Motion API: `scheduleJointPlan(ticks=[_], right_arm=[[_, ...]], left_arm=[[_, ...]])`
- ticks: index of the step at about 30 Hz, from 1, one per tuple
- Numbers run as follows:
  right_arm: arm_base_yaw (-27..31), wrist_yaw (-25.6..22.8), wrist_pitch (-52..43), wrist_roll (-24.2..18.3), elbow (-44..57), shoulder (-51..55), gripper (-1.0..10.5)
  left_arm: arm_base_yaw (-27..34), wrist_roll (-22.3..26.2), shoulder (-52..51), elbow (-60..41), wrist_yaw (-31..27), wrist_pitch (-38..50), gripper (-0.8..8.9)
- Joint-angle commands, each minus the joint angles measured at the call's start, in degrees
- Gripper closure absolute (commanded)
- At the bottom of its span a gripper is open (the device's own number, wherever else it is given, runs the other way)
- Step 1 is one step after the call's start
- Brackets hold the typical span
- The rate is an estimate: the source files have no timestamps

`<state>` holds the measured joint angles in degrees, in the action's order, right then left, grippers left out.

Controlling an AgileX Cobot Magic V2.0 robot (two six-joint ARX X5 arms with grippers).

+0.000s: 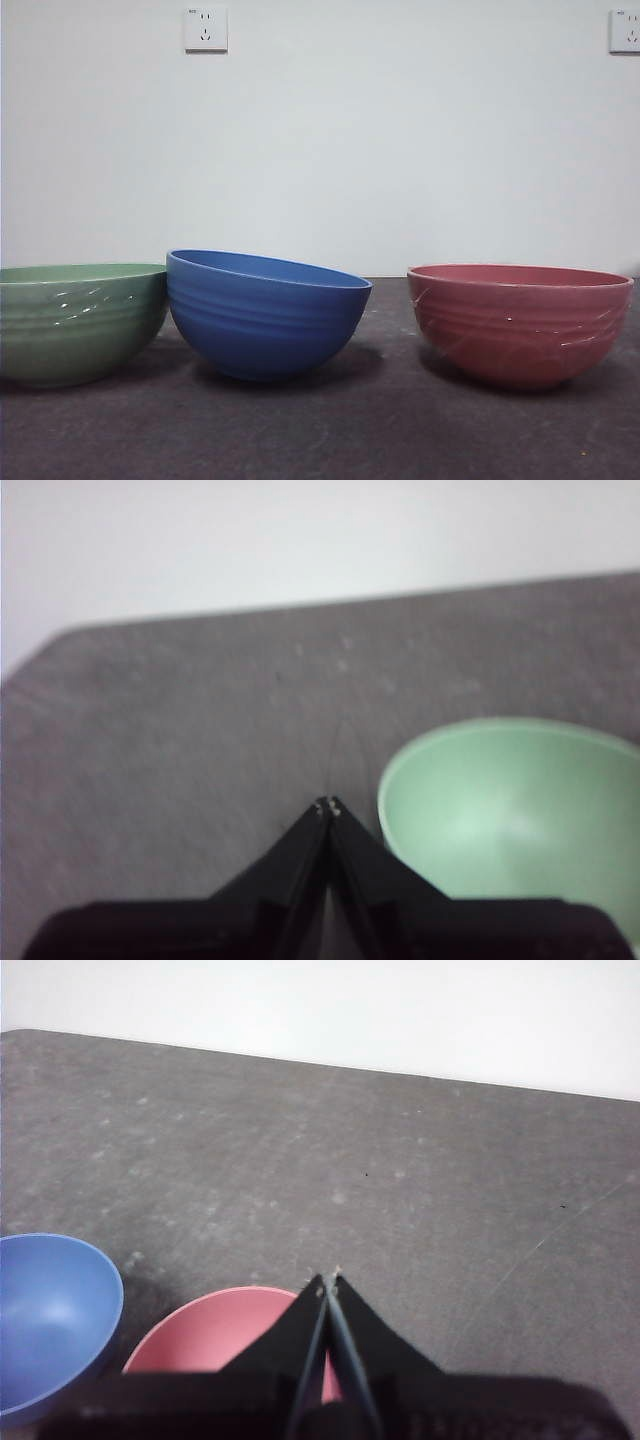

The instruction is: Pick up the green bowl on the top,put the green bowl on the left,pick up the red bowl in the middle,put the red bowl on the right

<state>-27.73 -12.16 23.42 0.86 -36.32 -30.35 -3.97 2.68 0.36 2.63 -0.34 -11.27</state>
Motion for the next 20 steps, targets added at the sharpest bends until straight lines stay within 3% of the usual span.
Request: scheduleJointPlan(ticks=[1, 20], right_arm=[[0.02, -0.22, -0.22, 0.61, 0.15, 0.02, 9.6], [0.02, -0.17, -0.17, 0.61, 0.15, 0.02, 9.6]], left_arm=[[0.26, -1.44, -0.26, -2.05, 0.79, 0.59, 8.14], [0.26, -1.60, -0.17, -2.38, 0.57, 0.59, 8.14]])
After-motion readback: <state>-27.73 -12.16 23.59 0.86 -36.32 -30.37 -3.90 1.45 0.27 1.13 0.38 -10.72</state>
